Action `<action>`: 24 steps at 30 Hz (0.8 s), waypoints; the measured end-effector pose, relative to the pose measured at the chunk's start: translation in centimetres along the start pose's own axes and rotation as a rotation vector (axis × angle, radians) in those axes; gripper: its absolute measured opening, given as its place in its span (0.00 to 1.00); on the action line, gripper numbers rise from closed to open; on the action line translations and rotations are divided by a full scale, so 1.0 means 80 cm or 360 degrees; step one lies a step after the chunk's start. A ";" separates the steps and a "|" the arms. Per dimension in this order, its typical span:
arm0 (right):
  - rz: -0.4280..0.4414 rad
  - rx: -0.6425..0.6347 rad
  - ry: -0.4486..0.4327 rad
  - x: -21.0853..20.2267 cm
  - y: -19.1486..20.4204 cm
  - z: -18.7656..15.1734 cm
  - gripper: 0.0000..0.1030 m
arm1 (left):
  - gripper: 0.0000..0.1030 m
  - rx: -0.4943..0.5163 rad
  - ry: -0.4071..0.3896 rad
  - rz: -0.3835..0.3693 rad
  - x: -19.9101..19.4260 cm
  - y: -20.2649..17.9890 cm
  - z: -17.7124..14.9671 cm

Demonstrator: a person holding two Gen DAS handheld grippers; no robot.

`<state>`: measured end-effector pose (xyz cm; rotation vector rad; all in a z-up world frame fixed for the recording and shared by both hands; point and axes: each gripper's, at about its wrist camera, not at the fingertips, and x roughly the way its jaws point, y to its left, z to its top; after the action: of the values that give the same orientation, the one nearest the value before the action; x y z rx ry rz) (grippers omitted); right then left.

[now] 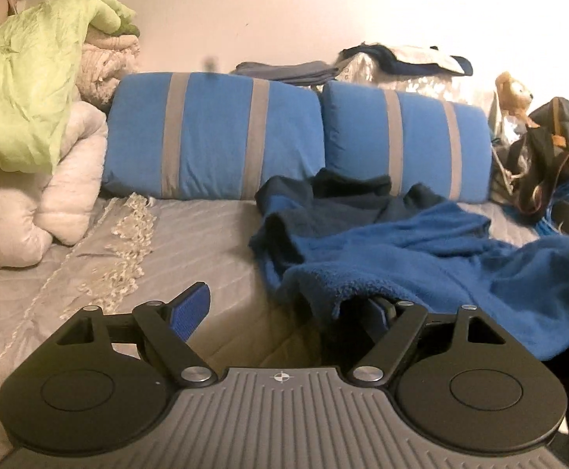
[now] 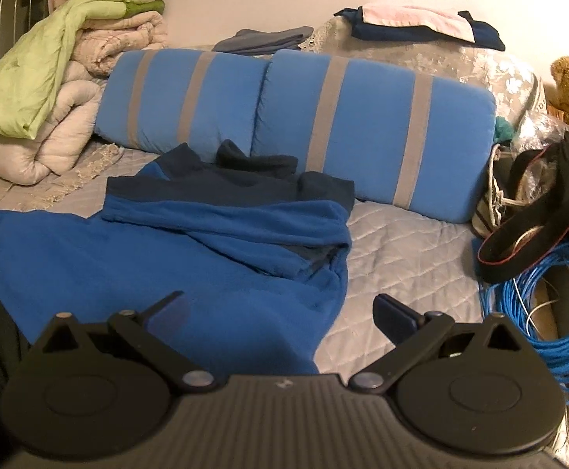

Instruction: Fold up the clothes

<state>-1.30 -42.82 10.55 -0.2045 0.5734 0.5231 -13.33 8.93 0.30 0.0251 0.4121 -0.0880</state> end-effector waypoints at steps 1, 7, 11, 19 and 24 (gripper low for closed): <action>0.0000 -0.0005 -0.0006 0.000 0.002 0.002 1.00 | 0.77 0.0004 -0.0003 -0.0001 0.002 -0.001 0.002; -0.0015 -0.0013 -0.0046 -0.011 0.005 0.001 1.00 | 0.77 0.0020 -0.0031 -0.0011 0.007 -0.004 0.012; -0.0038 0.0026 -0.0046 -0.017 -0.001 -0.019 1.00 | 0.77 0.0004 -0.0044 -0.0009 0.009 -0.004 0.016; -0.0014 0.0241 -0.0023 -0.030 -0.028 -0.074 1.00 | 0.77 -0.0032 -0.0016 -0.0049 0.015 0.001 0.019; -0.0036 0.0233 0.0043 -0.035 -0.032 -0.106 1.00 | 0.76 -0.0027 0.0031 -0.0071 0.021 0.007 0.023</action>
<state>-5.86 -48.87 5.25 -0.0792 0.6324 0.4547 -10.98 9.28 1.33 0.0003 0.4326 -0.1281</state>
